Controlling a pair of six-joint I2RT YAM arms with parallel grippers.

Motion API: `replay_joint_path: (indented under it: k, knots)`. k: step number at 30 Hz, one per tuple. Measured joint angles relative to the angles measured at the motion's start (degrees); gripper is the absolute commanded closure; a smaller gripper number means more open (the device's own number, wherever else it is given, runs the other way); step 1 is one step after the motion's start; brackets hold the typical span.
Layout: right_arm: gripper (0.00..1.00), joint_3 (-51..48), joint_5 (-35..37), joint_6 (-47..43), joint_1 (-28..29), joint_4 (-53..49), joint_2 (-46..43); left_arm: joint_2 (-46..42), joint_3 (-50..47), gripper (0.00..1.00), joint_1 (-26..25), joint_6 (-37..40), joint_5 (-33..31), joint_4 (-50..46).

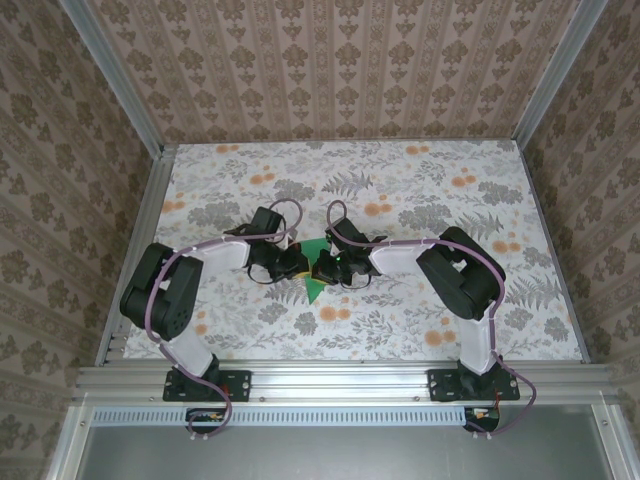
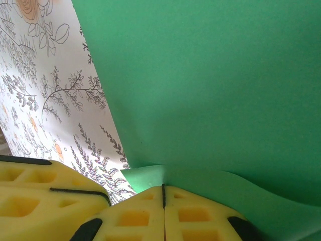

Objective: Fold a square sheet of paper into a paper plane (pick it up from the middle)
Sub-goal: Third fold the triangle at the center of the table.

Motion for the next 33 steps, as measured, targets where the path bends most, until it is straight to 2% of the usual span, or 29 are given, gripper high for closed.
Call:
replay_joint_path:
  k: [13,19,24,33]
  knots:
    - [0.92,-0.02,-0.02,0.17,-0.15,0.04,-0.02,2.78,0.0,1.0,-0.24,0.42,-1.16,-1.57]
    - [0.86,-2.03,-1.7,-0.52,-0.61,3.58,-0.55,2.89,0.02,1.0,-0.31,0.92,-3.08,-2.16]
    - [0.82,-6.51,-5.07,-2.23,-0.96,7.78,-5.2,2.89,0.07,1.0,-0.31,1.46,-3.69,-2.38]
    - [0.85,-10.38,-7.69,-3.45,1.62,11.21,-8.26,2.99,0.07,1.0,-0.31,1.51,-3.74,-2.36]
